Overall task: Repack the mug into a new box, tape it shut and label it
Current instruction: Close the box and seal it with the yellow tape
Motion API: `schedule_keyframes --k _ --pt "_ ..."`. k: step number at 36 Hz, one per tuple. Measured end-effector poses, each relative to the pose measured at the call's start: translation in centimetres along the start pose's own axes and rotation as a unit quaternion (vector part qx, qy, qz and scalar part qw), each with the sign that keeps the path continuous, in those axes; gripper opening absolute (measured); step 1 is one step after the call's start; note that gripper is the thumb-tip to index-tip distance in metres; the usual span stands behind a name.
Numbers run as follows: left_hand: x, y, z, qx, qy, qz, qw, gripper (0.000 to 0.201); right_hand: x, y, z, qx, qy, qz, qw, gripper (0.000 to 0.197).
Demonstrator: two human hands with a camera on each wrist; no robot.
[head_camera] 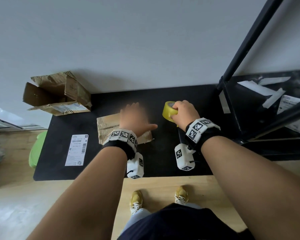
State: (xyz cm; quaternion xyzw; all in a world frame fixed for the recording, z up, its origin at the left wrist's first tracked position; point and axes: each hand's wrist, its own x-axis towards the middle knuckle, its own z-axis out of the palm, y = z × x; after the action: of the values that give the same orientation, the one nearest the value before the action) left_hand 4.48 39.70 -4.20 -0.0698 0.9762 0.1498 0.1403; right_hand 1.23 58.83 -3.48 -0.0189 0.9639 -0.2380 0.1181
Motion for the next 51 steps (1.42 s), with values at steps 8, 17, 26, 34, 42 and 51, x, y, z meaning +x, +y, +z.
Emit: schedule_keyframes --k 8,17,26,34,42,51 --pt "-1.6 -2.4 -1.8 0.136 -0.088 0.058 0.985 0.128 0.1 -2.3 -0.3 -0.004 -0.007 0.004 1.0 0.038" --pt "-0.4 -1.8 -2.5 0.128 -0.037 0.061 0.989 0.114 -0.6 -3.6 -0.8 0.014 -0.01 0.019 1.0 0.024" --pt "0.8 -0.4 -2.5 0.112 -0.027 0.018 0.993 0.112 -1.0 -3.6 -3.3 0.063 -0.048 0.072 0.994 0.025" --pt "0.1 1.9 -3.5 -0.117 0.018 0.043 0.992 0.049 -1.4 -4.2 -4.8 0.149 -0.062 0.085 0.983 0.021" --pt "-0.9 3.7 -4.6 -0.21 0.013 0.062 0.976 0.048 -2.7 -5.7 -5.6 0.207 -0.034 0.08 0.974 0.03" --pt "-1.7 3.7 -4.8 -0.183 0.118 0.091 0.972 0.033 -3.5 -6.3 -5.4 0.236 -0.035 0.089 0.967 0.036"
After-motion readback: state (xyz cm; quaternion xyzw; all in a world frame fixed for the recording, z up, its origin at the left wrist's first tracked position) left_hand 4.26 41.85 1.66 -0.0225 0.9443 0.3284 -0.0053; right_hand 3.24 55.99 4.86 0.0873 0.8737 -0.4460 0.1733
